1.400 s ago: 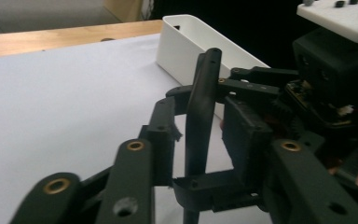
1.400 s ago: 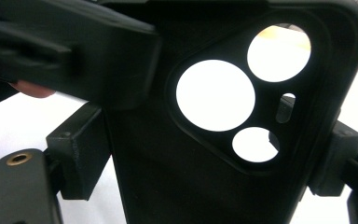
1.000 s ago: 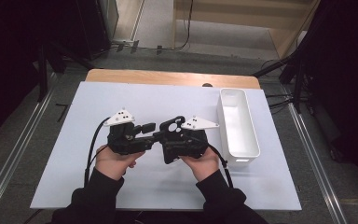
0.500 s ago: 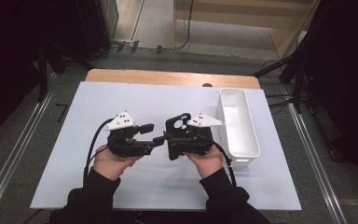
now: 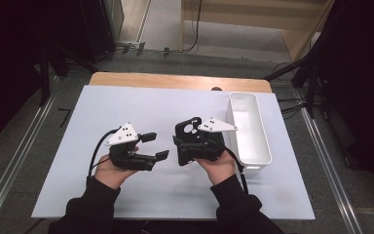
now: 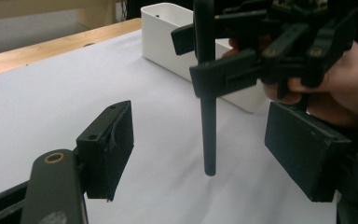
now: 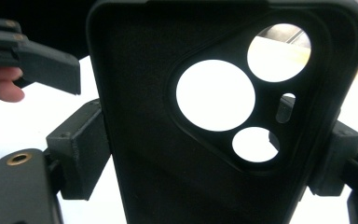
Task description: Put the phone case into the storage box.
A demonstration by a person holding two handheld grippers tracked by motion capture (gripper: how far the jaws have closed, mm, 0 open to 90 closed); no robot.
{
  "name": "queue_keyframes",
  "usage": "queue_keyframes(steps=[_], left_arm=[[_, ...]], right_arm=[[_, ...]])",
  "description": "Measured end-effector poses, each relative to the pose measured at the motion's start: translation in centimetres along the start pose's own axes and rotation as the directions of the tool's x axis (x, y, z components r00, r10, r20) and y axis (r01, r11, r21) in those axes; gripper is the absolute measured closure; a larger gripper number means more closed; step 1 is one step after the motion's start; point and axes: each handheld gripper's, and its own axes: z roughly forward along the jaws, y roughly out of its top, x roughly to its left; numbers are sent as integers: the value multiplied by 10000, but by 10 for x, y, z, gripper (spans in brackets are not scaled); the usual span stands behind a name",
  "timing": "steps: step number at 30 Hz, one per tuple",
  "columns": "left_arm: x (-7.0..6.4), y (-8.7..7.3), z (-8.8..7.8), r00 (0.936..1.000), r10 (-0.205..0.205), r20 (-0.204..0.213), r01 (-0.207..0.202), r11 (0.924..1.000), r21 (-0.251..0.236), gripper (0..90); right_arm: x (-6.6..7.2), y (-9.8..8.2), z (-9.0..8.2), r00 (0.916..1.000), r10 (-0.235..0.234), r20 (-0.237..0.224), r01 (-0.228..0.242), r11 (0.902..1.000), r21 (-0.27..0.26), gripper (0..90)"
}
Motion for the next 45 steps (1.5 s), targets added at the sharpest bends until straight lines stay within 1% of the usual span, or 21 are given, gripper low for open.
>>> queue_keyframes(steps=[1, 2, 3, 5, 6, 8, 10, 12, 15, 18, 21, 22, 26, 29, 32, 33, 34, 36, 41, 42, 45], left_arm=[[1, -2, 1, 9998, -44, 193, 42, 9999, 105, 178], [1, -4, 2, 9992, -98, 384, 84, 9993, 353, 151], [1, -5, 3, 9992, -21, 399, -3, 9981, 621, 132], [-1, -9, 3, 9983, 518, 270, -535, 9964, 663, 132], [-2, -11, 3, 9979, 557, 326, -576, 9966, 593, 126], [0, -13, 2, 9982, 365, 467, -388, 9980, 492, 82], [2, -17, 1, 9985, 151, 533, -167, 9994, 299, 80], [4, -22, 0, 9987, 21, 509, -35, 9996, 274, 80], [5, -28, 0, 9992, 182, 353, -195, 9992, 360, 80], [7, -34, -2, 9987, 284, 429, -297, 9991, 314, 81], [8, -39, -5, 9986, 252, 468, -264, 9993, 253, 82], [8, -42, -6, 9984, 239, 520, -250, 9995, 196, 82], [10, -51, -10, 9982, 202, 571, -219, 9993, 289, 83], [10, -54, -13, 9977, 63, 677, -81, 9996, 271, 83], [10, -58, -17, 9974, 232, 688, -255, 9991, 336, 83], [10, -58, -19, 9975, 251, 664, -282, 9986, 449, 83], [10, -60, -19, 9974, 222, 684, -246, 9991, 348, 83], [10, -62, -21, 9977, 199, 644, -224, 9990, 388, 83], [11, -64, -26, 9983, 141, 561, -163, 9991, 390, 84], [11, -64, -27, 9987, 117, 490, -141, 9988, 478, 87], [11, -65, -28, 9989, 118, 462, -139, 9989, 454, 87]], right_arm=[[0, 0, 0, 10000, 8, -6, -8, 10000, -30, 141], [-1, 0, -1, 10000, -5, -20, 5, 10000, -38, 141], [0, 0, -1, 10000, 20, -30, -20, 10000, -34, 141], [-1, 0, -1, 10000, -52, -58, 52, 10000, -55, 141], [-1, 0, -1, 10000, -68, -48, 67, 10000, -48, 141], [-1, 0, -1, 10000, -49, -80, 49, 10000, -31, 141], [-1, 0, -1, 9999, -51, -120, 51, 10000, -26, 141], [-1, 1, -1, 9999, -50, -150, 49, 10000, -48, 141], [-2, 1, -1, 9992, -59, -383, 61, 10000, 62, 141], [-3, 2, -2, 9987, -87, -500, 94, 9999, 128, 141], [-3, 2, -2, 9982, -94, -588, 105, 9998, 180, 141], [-4, 3, -3, 9980, -168, -605, 178, 9997, 161, 141], [-5, 4, -4, 9973, -249, -684, 257, 9996, 109, 141], [-7, 6, -7, 9969, -294, -726, 298, 9995, 48, 141], [-9, 8, -10, 9965, -285, -790, 291, 9996, 60, 141], [-10, 9, -11, 9959, -311, -850, 315, 9995, 42, 141], [-11, 10, -12, 9956, -322, -880, 327, 9995, 39, 141], [-12, 12, -13, 9944, -321, -1012, 328, 9994, 57, 141], [-19, 17, -19, 9932, -301, -1124, 308, 9995, 49, 141], [-21, 18, -20, 9925, -335, -1174, 348, 9994, 89, 141], [-25, 21, -23, 9914, -332, -1264, 358, 9992, 186, 141]])
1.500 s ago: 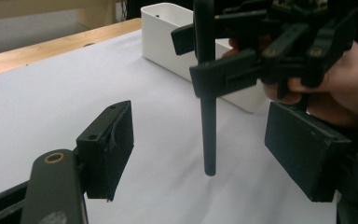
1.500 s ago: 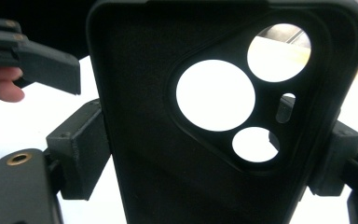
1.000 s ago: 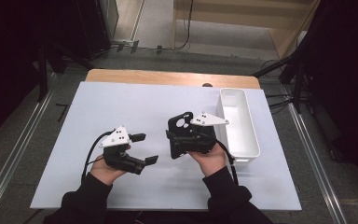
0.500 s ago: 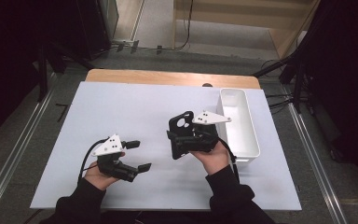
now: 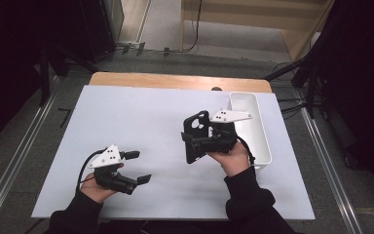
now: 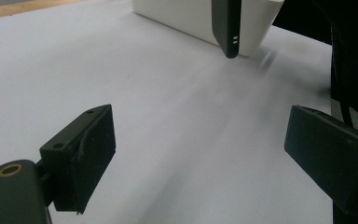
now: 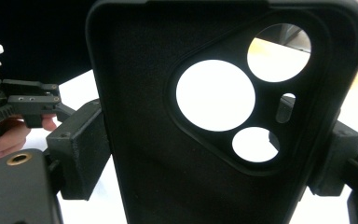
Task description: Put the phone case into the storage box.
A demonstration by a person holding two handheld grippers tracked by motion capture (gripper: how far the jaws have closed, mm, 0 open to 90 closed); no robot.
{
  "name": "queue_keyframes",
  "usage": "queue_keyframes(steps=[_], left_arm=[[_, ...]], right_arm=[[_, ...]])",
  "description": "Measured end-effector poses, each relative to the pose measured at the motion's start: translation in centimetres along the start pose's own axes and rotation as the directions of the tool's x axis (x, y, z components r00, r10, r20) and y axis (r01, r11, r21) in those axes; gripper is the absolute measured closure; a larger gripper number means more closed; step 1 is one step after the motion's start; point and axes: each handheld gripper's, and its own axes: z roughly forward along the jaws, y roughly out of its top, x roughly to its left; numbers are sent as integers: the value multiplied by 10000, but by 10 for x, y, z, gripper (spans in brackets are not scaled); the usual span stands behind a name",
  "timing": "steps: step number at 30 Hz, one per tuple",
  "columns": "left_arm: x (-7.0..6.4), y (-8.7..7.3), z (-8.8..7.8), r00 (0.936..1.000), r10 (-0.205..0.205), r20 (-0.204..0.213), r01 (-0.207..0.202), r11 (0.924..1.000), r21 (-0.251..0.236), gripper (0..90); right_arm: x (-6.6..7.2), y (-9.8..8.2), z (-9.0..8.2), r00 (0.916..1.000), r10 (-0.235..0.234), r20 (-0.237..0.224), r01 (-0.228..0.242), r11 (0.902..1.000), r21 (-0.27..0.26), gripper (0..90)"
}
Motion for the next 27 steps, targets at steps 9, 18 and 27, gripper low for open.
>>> queue_keyframes(steps=[9, 18, 27], left_arm=[[0, -4, -7, 9995, -276, -139, 276, 9996, -19, 87], [-1, -8, -14, 9985, -398, -368, 396, 9992, -54, 88], [-3, -11, -19, 9975, -468, -533, 465, 9989, -81, 87]], right_arm=[[-7, 11, -7, 9995, -270, -152, 271, 9996, 66, 141], [-16, 22, -14, 9997, -250, -69, 250, 9997, 7, 141], [-25, 30, -23, 9992, -208, 333, 215, 9995, -210, 142]])
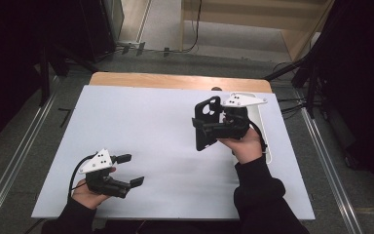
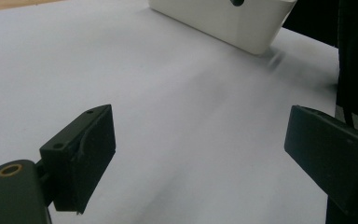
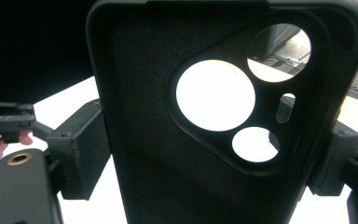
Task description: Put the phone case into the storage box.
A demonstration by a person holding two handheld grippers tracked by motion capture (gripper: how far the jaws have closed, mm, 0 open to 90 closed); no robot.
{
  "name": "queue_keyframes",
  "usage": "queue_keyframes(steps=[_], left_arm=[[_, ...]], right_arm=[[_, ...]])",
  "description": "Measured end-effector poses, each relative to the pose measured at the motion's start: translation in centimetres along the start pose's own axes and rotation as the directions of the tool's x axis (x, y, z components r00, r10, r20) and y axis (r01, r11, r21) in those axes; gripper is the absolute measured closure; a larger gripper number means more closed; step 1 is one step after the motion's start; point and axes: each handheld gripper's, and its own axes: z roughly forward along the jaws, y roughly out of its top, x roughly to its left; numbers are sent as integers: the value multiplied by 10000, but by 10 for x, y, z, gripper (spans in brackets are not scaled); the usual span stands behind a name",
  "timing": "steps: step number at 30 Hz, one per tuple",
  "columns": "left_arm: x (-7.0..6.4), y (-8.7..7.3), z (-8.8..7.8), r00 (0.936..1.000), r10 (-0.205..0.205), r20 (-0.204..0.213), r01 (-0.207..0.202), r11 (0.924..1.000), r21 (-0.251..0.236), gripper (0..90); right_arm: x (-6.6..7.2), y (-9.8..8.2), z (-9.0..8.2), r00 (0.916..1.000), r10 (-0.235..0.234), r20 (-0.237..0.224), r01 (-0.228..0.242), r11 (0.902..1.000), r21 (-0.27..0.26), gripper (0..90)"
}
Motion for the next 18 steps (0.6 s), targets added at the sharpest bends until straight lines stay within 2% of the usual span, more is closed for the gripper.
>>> queue_keyframes(steps=[8, 18], left_arm=[[0, -1, -2, 10000, -7, -25, 7, 10000, -6, 87], [1, -1, -1, 10000, -44, 59, 44, 10000, 44, 88]], right_arm=[[-9, 5, -12, 9991, 143, 392, -134, 9997, -224, 143], [-24, 4, -27, 9928, 495, 1092, -451, 9981, -424, 143]])
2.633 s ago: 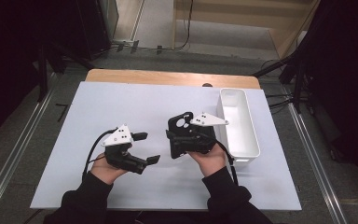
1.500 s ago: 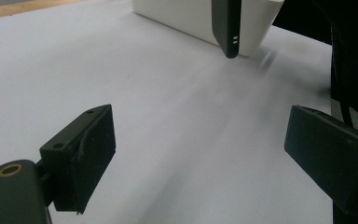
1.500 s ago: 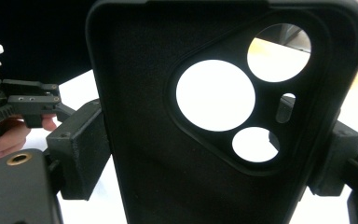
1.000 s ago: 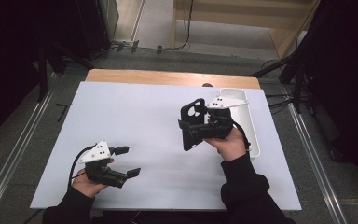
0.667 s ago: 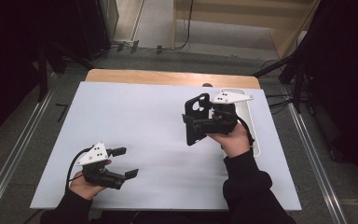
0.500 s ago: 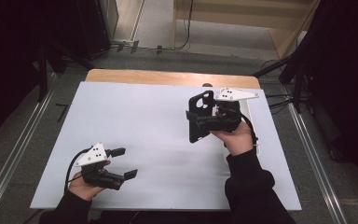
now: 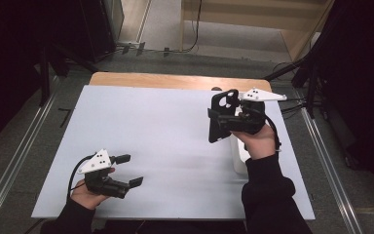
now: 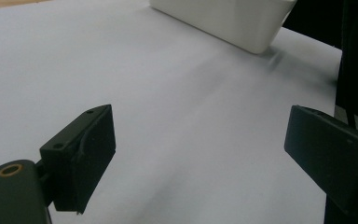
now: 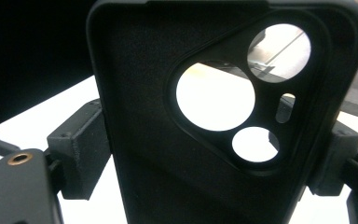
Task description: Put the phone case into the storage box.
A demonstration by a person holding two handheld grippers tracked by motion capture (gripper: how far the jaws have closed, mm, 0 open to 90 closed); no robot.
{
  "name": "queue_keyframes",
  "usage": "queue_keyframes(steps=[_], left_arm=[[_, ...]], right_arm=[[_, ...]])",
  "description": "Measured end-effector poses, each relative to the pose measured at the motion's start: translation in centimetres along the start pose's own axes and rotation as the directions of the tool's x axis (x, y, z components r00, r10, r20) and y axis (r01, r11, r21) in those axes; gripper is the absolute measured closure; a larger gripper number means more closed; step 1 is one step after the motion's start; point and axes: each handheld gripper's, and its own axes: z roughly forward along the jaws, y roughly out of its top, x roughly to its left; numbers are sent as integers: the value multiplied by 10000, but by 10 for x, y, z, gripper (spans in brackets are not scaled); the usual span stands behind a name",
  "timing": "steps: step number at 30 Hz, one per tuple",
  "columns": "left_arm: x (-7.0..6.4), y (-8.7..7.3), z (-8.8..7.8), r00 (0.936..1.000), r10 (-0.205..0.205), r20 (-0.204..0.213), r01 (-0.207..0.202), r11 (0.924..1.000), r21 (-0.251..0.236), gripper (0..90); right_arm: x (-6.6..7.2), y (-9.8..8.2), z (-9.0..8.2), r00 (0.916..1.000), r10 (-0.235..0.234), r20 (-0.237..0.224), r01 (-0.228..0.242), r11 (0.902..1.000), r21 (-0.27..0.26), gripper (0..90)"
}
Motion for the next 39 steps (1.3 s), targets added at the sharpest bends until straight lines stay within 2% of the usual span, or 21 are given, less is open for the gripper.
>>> queue_keyframes(steps=[6, 13, 21, 27, 39], left_arm=[[0, 1, 1, 10000, -5, 13, 5, 10000, -45, 88], [2, 1, 1, 10000, -80, -18, 80, 9999, -138, 87], [3, 1, 1, 9999, -113, -21, 112, 9999, -119, 87], [4, 2, 0, 10000, -68, -59, 67, 9998, -188, 88], [6, 2, 0, 9999, -130, -73, 129, 9998, -163, 88]], right_arm=[[-9, -1, -7, 9986, 201, 480, -192, 9996, -184, 143], [-25, -3, -18, 9920, 602, 1109, -563, 9977, -382, 143], [-35, -4, -23, 9786, 1119, 1728, -1035, 9930, -569, 143], [-43, 0, -18, 9710, 1020, 2161, -928, 9943, -524, 143], [-66, 19, -11, 9595, 1134, 2580, -989, 9927, -686, 143]])
